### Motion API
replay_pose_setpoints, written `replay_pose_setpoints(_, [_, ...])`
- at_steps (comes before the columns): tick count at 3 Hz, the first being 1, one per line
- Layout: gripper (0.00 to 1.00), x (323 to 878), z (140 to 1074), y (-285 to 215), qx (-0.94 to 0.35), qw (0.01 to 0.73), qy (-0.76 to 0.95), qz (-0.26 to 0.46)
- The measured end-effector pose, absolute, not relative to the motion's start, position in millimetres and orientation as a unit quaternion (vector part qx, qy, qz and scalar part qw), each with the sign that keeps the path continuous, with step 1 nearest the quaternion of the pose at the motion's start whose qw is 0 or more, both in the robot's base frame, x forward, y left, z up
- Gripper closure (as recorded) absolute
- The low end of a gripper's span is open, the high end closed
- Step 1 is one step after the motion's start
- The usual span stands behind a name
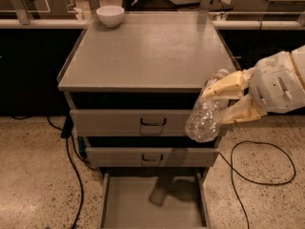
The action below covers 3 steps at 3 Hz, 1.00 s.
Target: Place water bottle into bottom drawer
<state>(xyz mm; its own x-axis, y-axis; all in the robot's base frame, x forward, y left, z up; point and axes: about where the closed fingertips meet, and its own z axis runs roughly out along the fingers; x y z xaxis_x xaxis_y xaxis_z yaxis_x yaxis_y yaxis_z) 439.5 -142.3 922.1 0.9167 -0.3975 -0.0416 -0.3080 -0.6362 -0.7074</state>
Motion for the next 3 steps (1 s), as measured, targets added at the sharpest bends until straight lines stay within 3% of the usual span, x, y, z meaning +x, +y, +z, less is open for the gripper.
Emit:
replay_pose_setpoints(1, [1.00, 432, 897, -120, -0.904, 0.383, 0.186, -0.030])
replay_pose_setpoints(3, [1.00, 411, 888, -137, -0.910, 0.369, 0.185, -0.045])
